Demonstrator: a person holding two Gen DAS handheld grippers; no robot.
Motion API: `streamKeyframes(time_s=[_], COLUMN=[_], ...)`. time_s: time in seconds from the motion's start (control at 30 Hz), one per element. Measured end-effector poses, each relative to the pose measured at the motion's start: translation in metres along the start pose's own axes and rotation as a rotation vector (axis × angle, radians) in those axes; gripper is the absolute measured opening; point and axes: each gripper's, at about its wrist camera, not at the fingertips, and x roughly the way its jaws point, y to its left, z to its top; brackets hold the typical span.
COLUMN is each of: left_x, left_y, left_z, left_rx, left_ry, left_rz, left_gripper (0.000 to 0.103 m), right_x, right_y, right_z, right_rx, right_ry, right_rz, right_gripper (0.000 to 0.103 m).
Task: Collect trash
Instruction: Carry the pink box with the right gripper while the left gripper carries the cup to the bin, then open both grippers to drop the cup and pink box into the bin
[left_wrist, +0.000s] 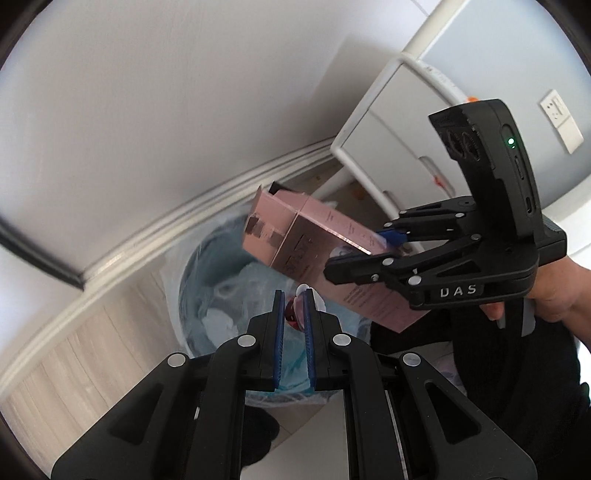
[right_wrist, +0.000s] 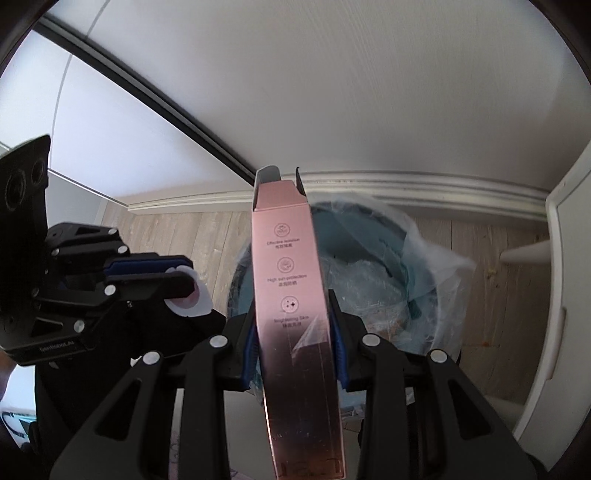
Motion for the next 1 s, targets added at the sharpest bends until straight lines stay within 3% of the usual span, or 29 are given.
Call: streamKeyframes(time_s=[0.37, 0.6, 0.73, 0.77, 0.83, 0.9, 1.0], left_x=[0.031, 0.057, 0.061, 0.060, 0.058, 0.056, 0.047], left_y=[0.015, 0.015, 0.020, 0.019, 0.020, 0.021, 0.024], left_z=[-0.006, -0.011, -0.011, -0.011, -0.010, -0.009, -0.007], left_rx=[-0.081, -0.054, -0.072, -0.063, -0.057, -0.056, -0.052], left_ry=[0.062, 0.126, 0.135, 0.132, 0.128, 0.123, 0.090], left_rz=[0.002, 0.008, -0.038, -0.038, -0.035, -0.030, -0.015], left_gripper=[0.009, 0.009, 0.013, 0.022, 0.033, 0.045, 0.062], right_x=[0.042, 0.053, 0.055, 0.055, 0.053, 0.050, 0.041], right_y=[0.003, 0.004, 0.003, 0.003, 0.005, 0.006, 0.004], right_z=[-0.014, -0.016, -0.015, -0.014, -0.012, -0.010, -0.006], right_rx=[0.053, 0.053, 0.077, 0.076, 0.061, 0.054, 0.055], right_ry=[0.062, 0.102, 0.104, 0.100, 0.091, 0.076, 0.040], right_rz=[-0.013, -0.038, -0.018, -0.014, -0.024, -0.034, -0.041], right_gripper=[0.032, 0.032, 0.033, 0.035, 0.052, 0.078, 0.088])
